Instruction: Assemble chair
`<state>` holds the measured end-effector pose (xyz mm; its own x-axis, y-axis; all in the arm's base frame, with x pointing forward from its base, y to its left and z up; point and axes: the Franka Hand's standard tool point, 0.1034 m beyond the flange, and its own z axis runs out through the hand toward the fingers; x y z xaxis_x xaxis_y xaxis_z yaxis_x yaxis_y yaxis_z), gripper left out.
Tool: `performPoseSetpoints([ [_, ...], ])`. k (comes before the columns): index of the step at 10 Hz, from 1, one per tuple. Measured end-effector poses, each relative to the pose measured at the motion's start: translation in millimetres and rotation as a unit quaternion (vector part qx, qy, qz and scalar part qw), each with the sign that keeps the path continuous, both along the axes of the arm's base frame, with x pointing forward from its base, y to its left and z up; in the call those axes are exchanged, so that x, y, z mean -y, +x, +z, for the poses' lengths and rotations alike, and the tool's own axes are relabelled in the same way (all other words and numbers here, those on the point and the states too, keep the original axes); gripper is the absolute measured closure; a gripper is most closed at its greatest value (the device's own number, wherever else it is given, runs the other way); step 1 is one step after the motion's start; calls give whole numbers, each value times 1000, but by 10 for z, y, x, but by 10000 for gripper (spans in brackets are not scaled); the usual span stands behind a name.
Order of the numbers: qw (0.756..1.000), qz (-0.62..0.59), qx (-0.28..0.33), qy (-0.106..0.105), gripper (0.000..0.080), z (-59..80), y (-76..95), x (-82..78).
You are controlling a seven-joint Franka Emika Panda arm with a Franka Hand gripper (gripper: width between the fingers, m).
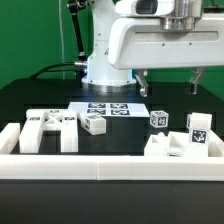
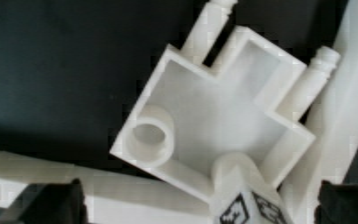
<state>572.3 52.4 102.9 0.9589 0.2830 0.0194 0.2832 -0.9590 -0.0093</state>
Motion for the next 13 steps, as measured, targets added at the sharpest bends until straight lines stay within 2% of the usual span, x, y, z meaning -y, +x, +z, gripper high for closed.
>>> performPoseSetpoints([
  [1,1000,6,-6,0,150,-40,-91,112],
  [2,1000,3,-8,-1,150,-50,-96,179],
  [6,1000,2,-9,-1,150,-66,-115,188],
  [7,1000,24,-6,-2,150,-111,-203,281],
  [8,999,39,-13,-3,150,-165,-361,404],
  [9,997,70,-15,-3,150,-192,-426,471],
  [13,997,74,-13,-5,150,-215,-431,520],
])
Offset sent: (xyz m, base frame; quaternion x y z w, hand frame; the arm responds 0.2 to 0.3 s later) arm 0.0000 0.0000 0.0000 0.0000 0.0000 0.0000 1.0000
